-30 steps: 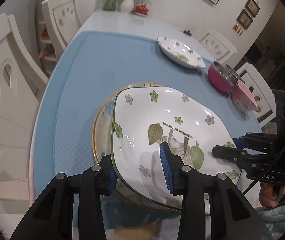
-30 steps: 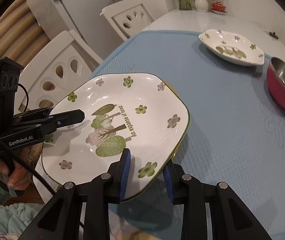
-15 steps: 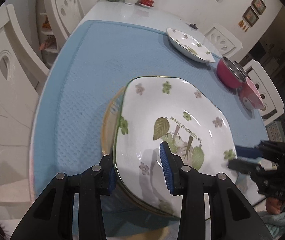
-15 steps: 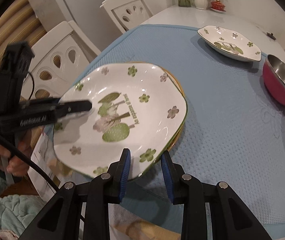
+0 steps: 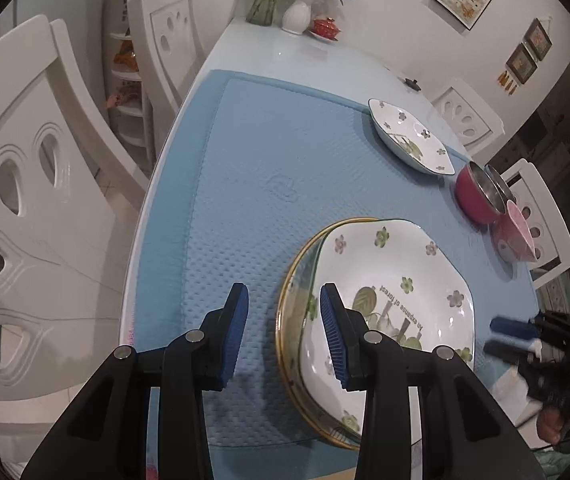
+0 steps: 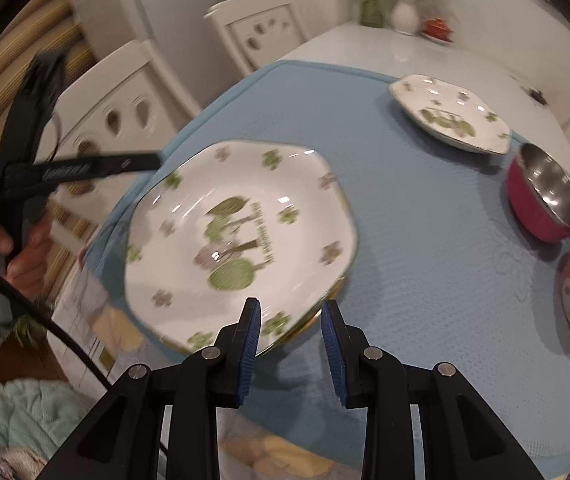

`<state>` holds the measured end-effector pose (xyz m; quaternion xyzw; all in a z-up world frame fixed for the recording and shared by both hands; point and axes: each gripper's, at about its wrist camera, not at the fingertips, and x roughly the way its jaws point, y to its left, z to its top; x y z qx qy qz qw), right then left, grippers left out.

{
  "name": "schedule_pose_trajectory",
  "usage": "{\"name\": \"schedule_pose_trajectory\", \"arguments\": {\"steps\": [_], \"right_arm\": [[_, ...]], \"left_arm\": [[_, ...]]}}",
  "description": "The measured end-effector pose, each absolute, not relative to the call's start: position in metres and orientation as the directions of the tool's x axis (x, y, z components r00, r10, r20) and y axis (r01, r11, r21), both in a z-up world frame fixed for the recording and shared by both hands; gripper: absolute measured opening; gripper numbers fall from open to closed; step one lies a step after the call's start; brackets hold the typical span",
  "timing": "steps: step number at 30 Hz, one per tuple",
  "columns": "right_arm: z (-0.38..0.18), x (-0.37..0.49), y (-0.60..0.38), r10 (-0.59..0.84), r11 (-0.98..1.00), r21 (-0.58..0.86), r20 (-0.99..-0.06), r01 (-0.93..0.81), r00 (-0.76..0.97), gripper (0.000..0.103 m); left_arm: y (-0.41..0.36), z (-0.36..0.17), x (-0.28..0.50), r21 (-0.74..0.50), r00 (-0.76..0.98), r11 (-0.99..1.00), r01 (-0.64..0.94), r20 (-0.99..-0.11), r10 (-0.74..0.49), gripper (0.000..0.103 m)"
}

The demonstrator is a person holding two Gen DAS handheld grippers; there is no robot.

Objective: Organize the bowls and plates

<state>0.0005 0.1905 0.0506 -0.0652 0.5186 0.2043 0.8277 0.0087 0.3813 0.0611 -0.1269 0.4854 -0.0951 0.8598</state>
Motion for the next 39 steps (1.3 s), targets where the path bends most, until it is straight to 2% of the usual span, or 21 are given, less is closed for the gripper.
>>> {"name": "schedule_pose_trajectory", "arguments": {"steps": [11,19,29,33,39], "right_arm": [[0.031,0.065,0.193,0.227,0.961,0.149,-0.904,-0.232,0.363,0.03],[0.025,0.073,0.202,0.195,0.962,0.11,-0.919,-0.251,0.344,0.031],[0.029,0.055,0.2,0.206,0.958,0.122,-0.921,-0.26,0.33,0.033],[0.031,0.045,0.202,0.262,0.943,0.181,-0.921,-0.281,0.287,0.033],[0.038,0.039,0.193,0.236,0.954,0.16,-0.922,-0.254,0.306,0.033]], "left_arm": [[0.371,0.04,0.004,-0.362,0.445,0.932,0.02,-0.832,-0.332,0.035],[0.371,0.041,0.006,-0.363,0.442,0.932,0.024,-0.832,-0.336,0.035],[0.368,0.04,0.011,-0.345,0.429,0.938,0.033,-0.843,-0.325,0.035],[0.367,0.044,0.013,-0.32,0.441,0.947,0.032,-0.846,-0.3,0.036],[0.373,0.055,0.016,-0.306,0.466,0.952,0.025,-0.838,-0.282,0.036]]}}
